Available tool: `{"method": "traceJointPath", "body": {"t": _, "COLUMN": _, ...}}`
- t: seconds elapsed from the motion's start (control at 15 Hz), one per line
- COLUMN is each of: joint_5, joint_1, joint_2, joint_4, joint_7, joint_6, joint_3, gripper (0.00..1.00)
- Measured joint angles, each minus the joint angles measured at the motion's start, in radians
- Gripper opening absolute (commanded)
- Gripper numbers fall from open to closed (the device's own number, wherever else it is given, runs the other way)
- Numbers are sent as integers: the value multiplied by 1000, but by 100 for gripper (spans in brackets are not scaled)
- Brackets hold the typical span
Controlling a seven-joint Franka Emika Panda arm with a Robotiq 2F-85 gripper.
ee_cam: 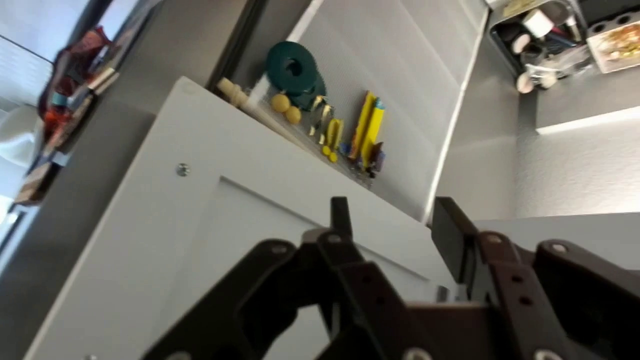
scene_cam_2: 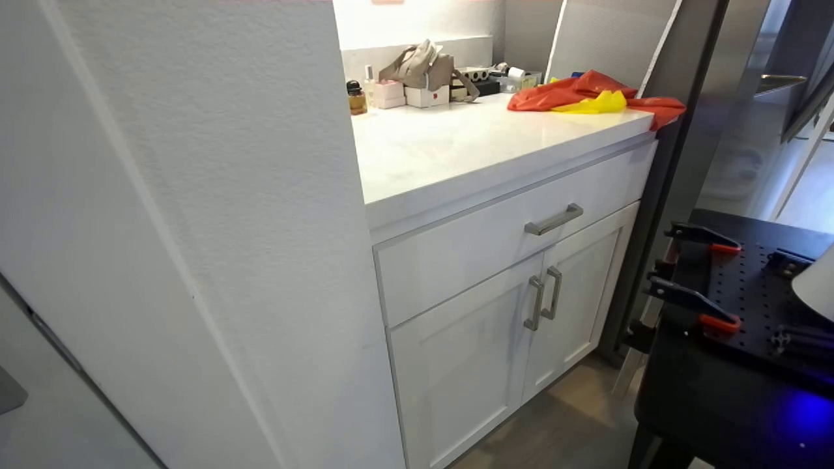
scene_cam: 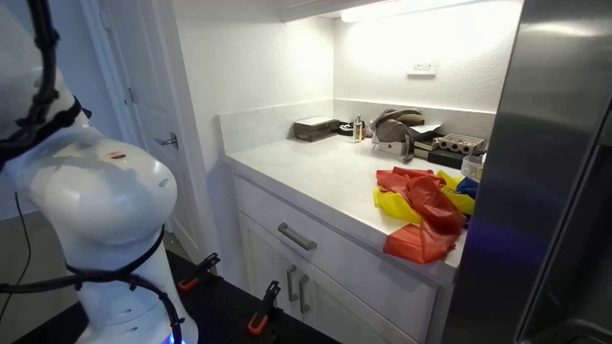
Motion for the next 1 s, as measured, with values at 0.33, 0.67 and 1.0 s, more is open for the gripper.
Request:
{"method": "traceJointPath", "body": {"t": 0.33, "joint_5": 13, "joint_1": 31, "joint_2": 25, "joint_4": -56, "joint_7": -63, "joint_6": 193, "joint_3": 73, "gripper": 100}}
{"method": "traceJointPath", "body": {"t": 0.67, "joint_5": 12, "joint_1": 36, "joint_2": 51, "joint_4": -140, "joint_7": -103, "joint_6": 548, "joint_3": 68, "gripper": 100}}
{"method": "traceJointPath", "body": {"t": 1.0, "joint_5": 48, "joint_1": 19, "joint_2": 107, "joint_4": -164, "joint_7": -182, "joint_6": 971, "joint_3": -13, "gripper": 100}}
